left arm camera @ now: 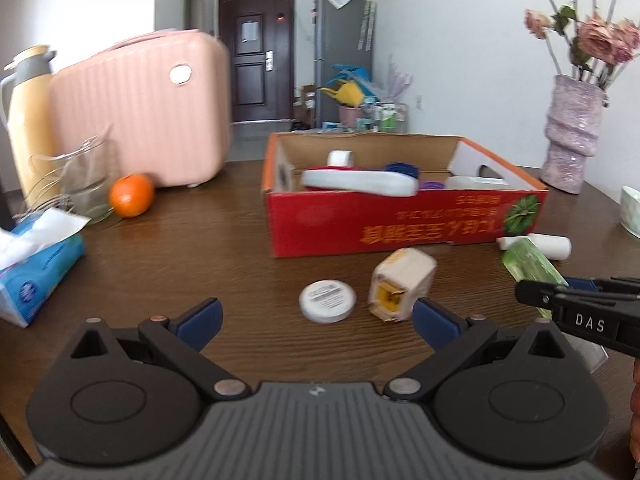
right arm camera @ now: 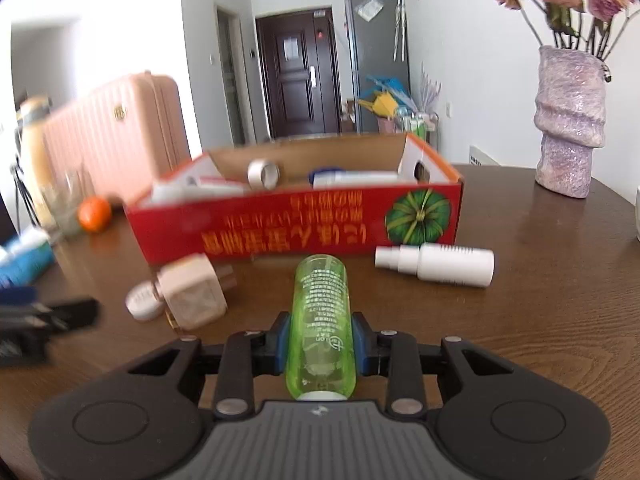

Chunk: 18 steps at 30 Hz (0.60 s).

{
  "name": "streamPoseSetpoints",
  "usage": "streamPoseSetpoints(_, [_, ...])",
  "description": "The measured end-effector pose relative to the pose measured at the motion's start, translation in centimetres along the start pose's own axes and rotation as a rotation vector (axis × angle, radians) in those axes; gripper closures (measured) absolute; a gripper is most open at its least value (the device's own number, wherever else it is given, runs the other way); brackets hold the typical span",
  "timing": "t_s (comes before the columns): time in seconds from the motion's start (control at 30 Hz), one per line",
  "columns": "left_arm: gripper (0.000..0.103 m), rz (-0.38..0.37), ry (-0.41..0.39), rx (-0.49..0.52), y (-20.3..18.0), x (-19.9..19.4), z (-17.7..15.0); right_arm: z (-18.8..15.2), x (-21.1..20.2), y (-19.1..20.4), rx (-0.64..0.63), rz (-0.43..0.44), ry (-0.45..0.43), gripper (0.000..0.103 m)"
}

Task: Organize rigid objects
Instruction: 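Grasp the green spray bottle with the right tool and lift it, then grasp the white plug adapter with the left tool while the right tool holds the green bottle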

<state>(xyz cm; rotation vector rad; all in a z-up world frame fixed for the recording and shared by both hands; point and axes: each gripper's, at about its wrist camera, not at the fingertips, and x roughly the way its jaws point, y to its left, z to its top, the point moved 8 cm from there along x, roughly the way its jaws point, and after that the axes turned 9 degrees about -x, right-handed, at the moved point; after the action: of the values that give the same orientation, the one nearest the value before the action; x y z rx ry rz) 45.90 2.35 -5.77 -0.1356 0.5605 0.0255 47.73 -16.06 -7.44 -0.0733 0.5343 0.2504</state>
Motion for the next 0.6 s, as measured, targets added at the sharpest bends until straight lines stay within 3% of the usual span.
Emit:
streamPoseSetpoints(0.1, [0.000, -0.023, -0.008, 0.046, -2.6, 1.2, 0.1, 0.7, -0.9, -0.8, 0.011, -0.006, -0.037, 0.073])
streamPoseSetpoints(0.33, [0.000, 0.012, 0.022, 0.070, -5.2, 5.4, 0.4, 1.1, -1.5, -3.4, 0.030, -0.028, -0.068, 0.073])
streamPoseSetpoints(0.4, [0.007, 0.021, 0.039, 0.066, -5.2, 6.3, 0.3, 0.9, -1.2, -3.8, 0.027, -0.029, -0.060, 0.073])
streamPoseSetpoints(0.6, [0.013, 0.024, 0.047, 0.063, -5.4, 7.4, 0.4, 0.7, -1.0, -4.3, 0.028, -0.028, -0.055, 0.073])
